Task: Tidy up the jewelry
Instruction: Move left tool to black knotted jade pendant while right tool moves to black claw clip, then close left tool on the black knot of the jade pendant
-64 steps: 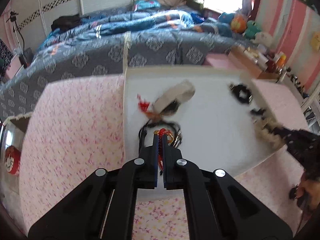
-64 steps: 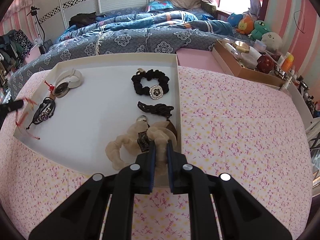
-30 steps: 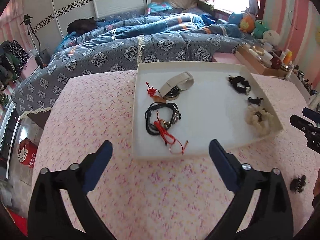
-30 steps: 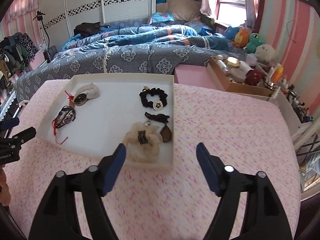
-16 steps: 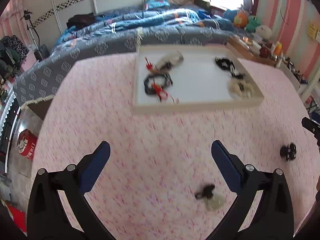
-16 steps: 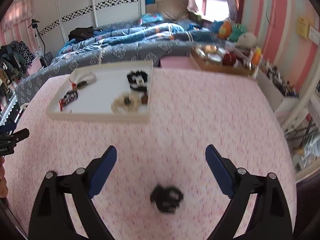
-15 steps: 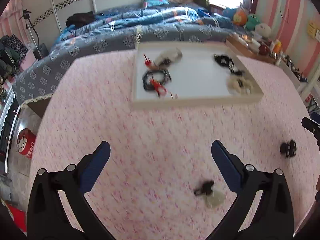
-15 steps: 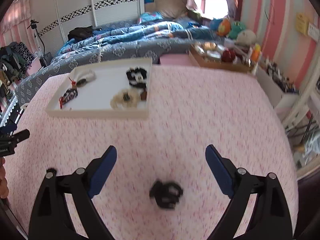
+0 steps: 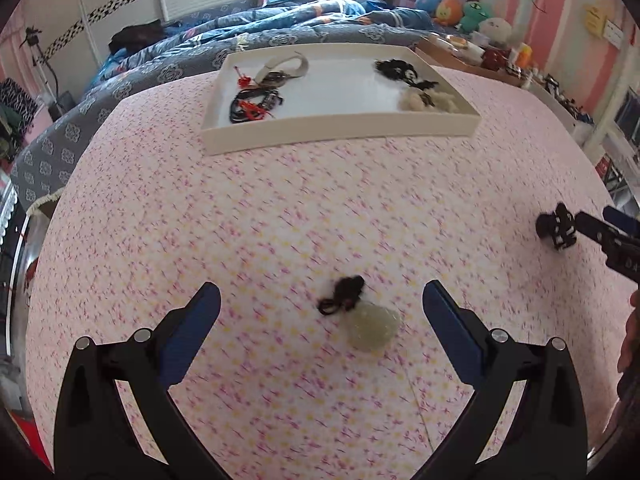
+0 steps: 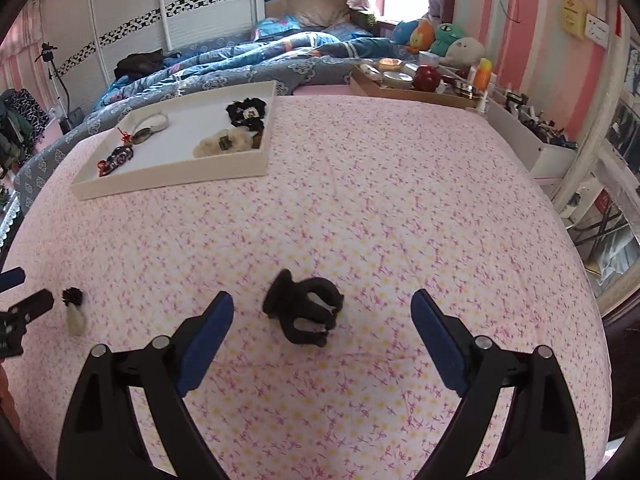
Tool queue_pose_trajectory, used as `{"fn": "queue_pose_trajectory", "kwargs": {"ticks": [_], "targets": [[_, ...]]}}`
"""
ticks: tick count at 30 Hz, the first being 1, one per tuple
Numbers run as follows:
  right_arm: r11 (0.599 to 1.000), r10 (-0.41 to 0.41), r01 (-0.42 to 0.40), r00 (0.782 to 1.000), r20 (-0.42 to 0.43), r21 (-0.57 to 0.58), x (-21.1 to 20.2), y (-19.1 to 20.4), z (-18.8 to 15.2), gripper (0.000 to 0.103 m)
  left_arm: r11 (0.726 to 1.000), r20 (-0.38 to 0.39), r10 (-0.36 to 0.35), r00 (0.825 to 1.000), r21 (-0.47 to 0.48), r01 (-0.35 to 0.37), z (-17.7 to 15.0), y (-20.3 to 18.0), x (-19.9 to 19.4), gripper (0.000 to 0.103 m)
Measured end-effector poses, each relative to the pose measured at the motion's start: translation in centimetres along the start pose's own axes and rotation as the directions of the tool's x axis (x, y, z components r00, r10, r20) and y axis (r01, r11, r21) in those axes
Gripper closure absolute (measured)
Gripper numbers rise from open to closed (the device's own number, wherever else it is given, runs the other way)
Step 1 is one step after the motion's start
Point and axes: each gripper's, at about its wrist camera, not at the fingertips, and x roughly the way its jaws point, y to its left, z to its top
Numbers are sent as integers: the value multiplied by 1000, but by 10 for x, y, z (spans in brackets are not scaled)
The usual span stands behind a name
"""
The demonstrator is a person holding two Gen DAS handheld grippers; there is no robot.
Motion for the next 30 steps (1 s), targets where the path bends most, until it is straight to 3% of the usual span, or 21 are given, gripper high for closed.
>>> {"fn": "queue_pose_trajectory", "kwargs": {"ticks": [8, 14, 23, 30], "targets": [[999, -26, 26, 1000, -2, 40, 4, -13, -15, 13, 1000, 29, -1, 1000, -3, 1, -11, -6, 4, 3], [998, -14, 15, 1000, -27, 56, 13, -14, -21, 13, 998, -5, -48, 999, -39, 48, -22, -1, 17, 3], [999, -44, 44, 999, -5, 21, 14, -7, -22, 13, 995, -16, -61, 998, -74, 60, -24, 5, 31, 4], [999, -39, 39, 999, -9, 22, 19, -6, -19, 13, 993, -30, -93, 995, -80, 90, -18, 6, 35, 20]]}}
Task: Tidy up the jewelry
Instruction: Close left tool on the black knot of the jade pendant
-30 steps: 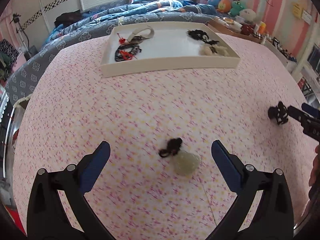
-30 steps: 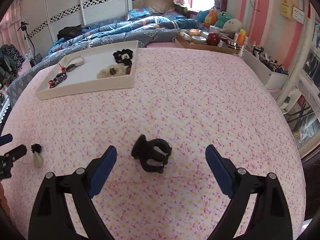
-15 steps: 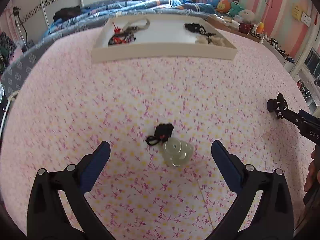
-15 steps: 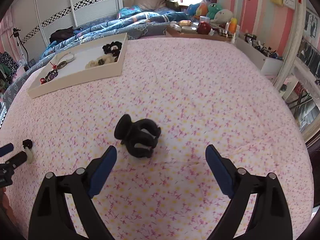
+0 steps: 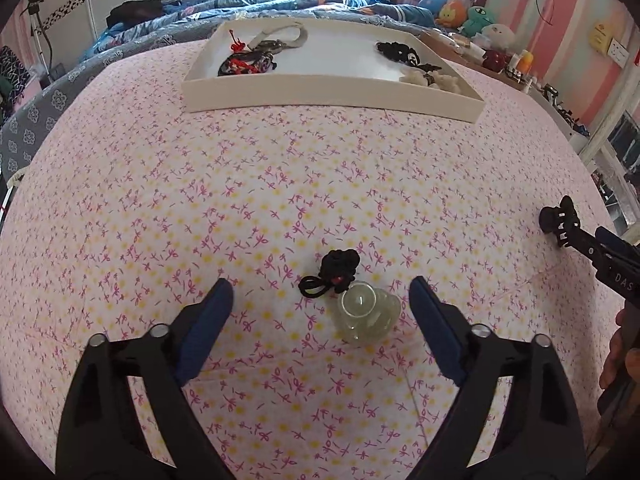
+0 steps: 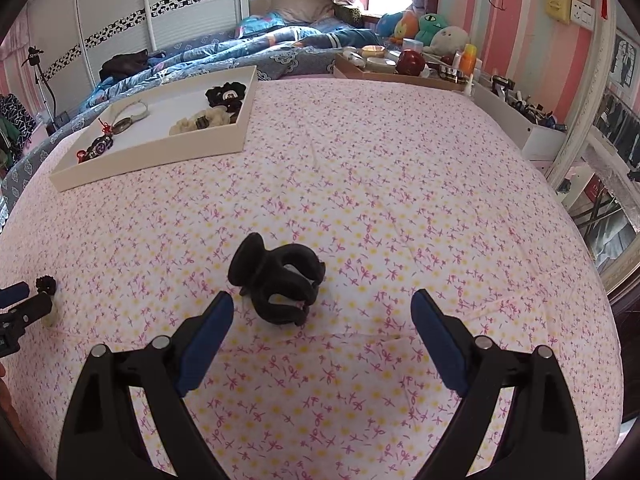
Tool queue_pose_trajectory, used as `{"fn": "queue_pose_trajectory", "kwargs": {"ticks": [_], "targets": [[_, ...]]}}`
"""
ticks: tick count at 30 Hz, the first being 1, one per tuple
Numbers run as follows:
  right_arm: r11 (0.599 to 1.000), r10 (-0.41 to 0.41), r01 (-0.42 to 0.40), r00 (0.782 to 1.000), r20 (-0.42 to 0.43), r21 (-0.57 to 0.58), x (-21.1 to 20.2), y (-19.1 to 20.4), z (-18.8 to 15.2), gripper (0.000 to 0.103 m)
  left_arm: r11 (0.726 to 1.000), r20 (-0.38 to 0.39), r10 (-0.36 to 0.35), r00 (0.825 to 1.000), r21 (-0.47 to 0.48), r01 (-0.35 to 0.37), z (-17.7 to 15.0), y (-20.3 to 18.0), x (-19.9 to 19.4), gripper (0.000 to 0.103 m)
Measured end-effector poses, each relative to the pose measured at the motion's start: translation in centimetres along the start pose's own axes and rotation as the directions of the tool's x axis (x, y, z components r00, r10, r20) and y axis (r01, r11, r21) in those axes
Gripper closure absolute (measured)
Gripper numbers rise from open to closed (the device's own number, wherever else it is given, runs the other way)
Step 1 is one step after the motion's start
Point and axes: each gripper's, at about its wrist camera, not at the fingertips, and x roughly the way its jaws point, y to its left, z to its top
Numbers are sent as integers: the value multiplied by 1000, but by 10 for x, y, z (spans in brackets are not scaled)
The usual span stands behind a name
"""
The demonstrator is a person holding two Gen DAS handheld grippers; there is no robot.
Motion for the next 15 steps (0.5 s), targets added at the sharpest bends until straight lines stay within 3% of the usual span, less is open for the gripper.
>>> {"fn": "queue_pose_trajectory", "kwargs": {"ticks": [11, 15], "targets": [[1000, 1, -1, 1000, 4, 7, 2, -3, -1, 13, 1000, -32, -18, 999, 2, 18, 12, -2, 10, 37], [1000, 3, -3, 1000, 2, 6, 4, -4, -1, 13, 999, -39, -32, 999, 6, 32, 15, -3, 11, 49]]}}
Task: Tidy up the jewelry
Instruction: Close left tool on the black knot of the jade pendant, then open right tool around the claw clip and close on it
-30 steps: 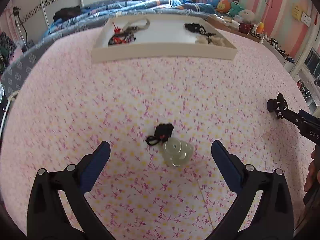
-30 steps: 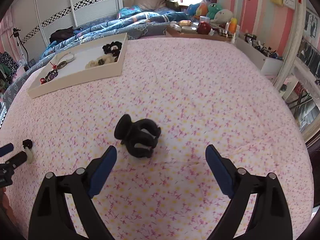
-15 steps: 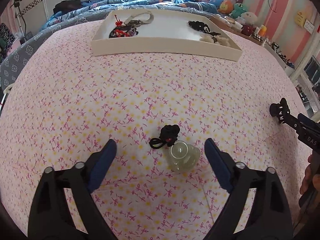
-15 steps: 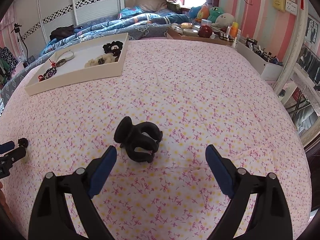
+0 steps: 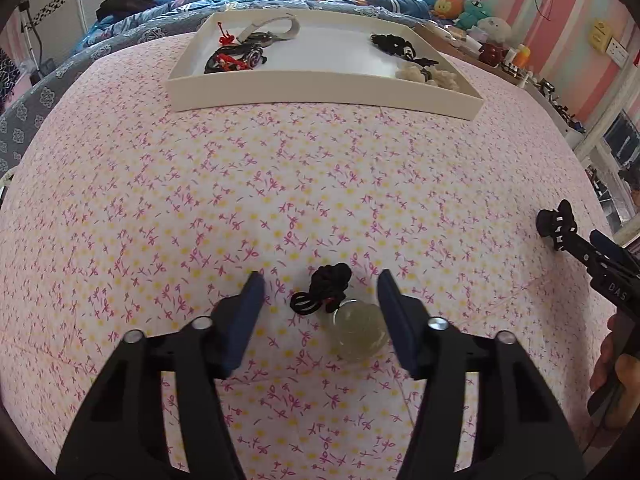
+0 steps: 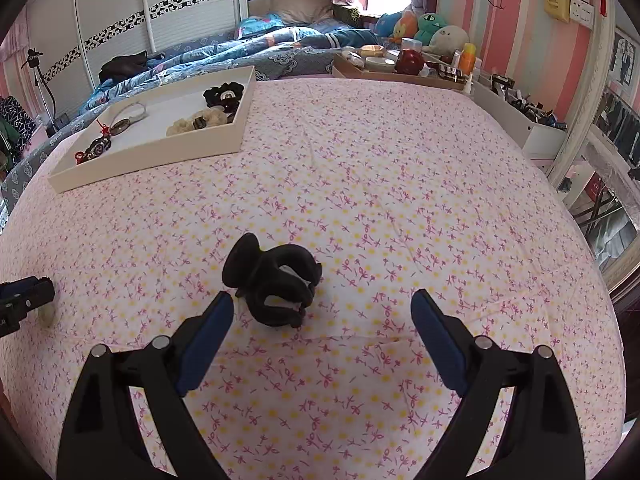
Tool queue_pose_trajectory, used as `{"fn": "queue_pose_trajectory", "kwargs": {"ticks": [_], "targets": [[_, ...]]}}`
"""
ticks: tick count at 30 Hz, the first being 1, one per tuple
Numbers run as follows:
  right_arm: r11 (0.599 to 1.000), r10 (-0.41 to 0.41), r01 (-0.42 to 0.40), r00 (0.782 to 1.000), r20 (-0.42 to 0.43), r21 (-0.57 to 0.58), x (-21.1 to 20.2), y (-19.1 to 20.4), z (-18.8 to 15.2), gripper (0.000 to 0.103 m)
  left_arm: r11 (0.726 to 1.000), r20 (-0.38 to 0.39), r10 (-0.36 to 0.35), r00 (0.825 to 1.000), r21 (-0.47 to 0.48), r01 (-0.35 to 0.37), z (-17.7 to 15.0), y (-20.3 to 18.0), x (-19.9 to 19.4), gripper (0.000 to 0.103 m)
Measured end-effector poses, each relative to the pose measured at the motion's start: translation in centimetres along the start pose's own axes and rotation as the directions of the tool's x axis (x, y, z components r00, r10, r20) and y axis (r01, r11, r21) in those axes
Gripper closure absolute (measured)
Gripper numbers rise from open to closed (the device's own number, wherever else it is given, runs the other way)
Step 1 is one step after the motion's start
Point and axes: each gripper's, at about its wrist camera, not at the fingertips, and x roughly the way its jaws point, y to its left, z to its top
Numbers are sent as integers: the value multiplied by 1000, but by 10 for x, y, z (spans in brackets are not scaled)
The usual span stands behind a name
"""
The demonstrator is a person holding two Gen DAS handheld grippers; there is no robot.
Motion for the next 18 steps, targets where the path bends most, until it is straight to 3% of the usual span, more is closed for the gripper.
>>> {"fn": "queue_pose_trajectory", "kwargs": {"ticks": [8, 10, 18], "targets": [[1000, 0, 0, 1000, -6, -10, 3, 2, 0, 13, 1000, 1, -18, 1000, 17, 18, 0, -2, 2, 63], [1000, -3, 3, 1000, -4, -12, 3, 2, 0, 13, 1000, -2, -10, 1000, 27, 10, 0, -3, 2, 74], [1000, 0, 0, 1000, -7, -17, 3, 3, 2, 13, 999, -4, 7, 1000, 51, -7, 0, -4, 2, 80]]}}
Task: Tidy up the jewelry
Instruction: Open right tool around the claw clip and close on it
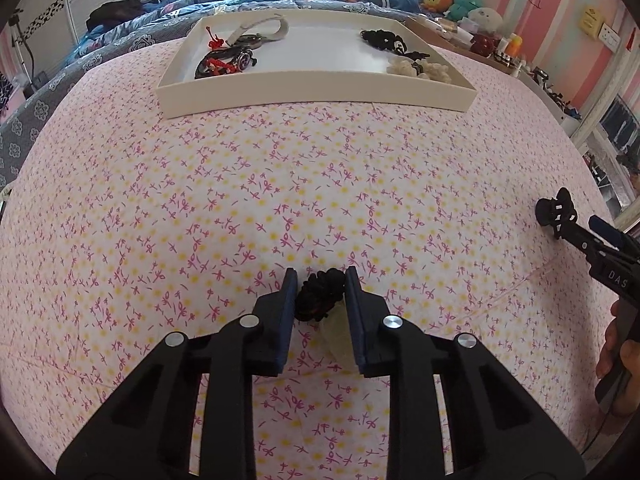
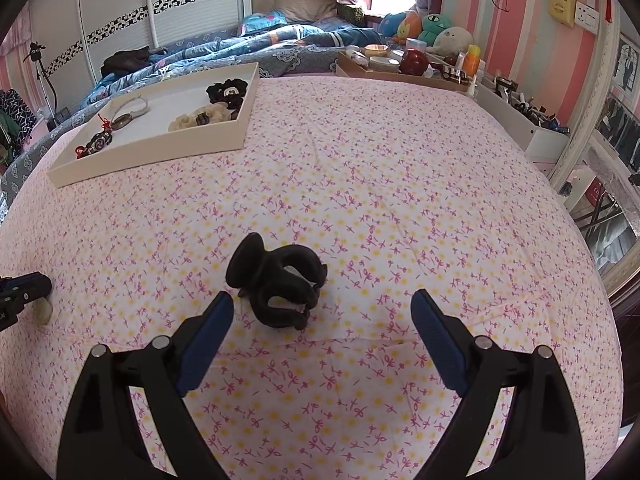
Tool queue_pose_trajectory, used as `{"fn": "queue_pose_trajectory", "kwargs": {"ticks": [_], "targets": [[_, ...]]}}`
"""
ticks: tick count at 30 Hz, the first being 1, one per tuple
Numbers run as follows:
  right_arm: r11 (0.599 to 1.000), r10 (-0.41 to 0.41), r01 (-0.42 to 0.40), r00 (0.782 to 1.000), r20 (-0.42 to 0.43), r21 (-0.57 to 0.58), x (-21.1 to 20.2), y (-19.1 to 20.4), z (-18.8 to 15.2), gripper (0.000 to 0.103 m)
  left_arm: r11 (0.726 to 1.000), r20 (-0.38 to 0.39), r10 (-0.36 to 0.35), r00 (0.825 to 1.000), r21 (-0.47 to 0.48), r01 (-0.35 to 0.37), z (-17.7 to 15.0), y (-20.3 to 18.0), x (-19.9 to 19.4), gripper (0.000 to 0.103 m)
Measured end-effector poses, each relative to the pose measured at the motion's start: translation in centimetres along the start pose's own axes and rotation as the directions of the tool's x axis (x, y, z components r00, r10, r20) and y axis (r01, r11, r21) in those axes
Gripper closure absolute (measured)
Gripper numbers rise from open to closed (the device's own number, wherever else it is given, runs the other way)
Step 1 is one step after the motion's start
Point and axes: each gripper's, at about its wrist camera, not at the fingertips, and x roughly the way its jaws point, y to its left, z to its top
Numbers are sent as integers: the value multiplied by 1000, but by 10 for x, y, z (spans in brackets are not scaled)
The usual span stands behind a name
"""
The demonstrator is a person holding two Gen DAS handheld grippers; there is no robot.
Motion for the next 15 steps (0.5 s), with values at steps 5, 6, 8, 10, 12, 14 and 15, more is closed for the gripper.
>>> {"fn": "queue_pose_trajectory", "kwargs": {"ticks": [5, 6, 8, 10, 12, 14, 15], "targets": [[1000, -4, 4, 1000, -9, -9, 4, 3, 2, 13, 1000, 2, -3, 1000, 0, 3, -1, 1, -1, 80], [1000, -4, 4, 1000, -11, -8, 5, 3, 2, 13, 1000, 2, -4, 1000, 0, 4, -1, 1, -1, 80], [1000, 6, -6, 1000, -17, -2, 8, 3, 3, 13, 1000, 3, -3, 1000, 2, 3, -1, 0, -1, 80], [1000, 7, -7, 1000, -18, -4, 9, 4, 4, 13, 1000, 4, 1, 1000, 5, -1, -2, 0, -1, 80], [1000, 3, -3, 1000, -18, -9, 11, 5, 4, 13, 1000, 6, 5, 1000, 10, -5, -2, -1, -1, 80], [1000, 3, -3, 1000, -17, -16, 14, 7, 6, 13, 1000, 6, -1, 1000, 7, 1, -2, 0, -1, 80], [1000, 2, -3, 1000, -17, -18, 14, 8, 6, 13, 1000, 5, -5, 1000, 4, 5, -1, 1, -1, 80]]}}
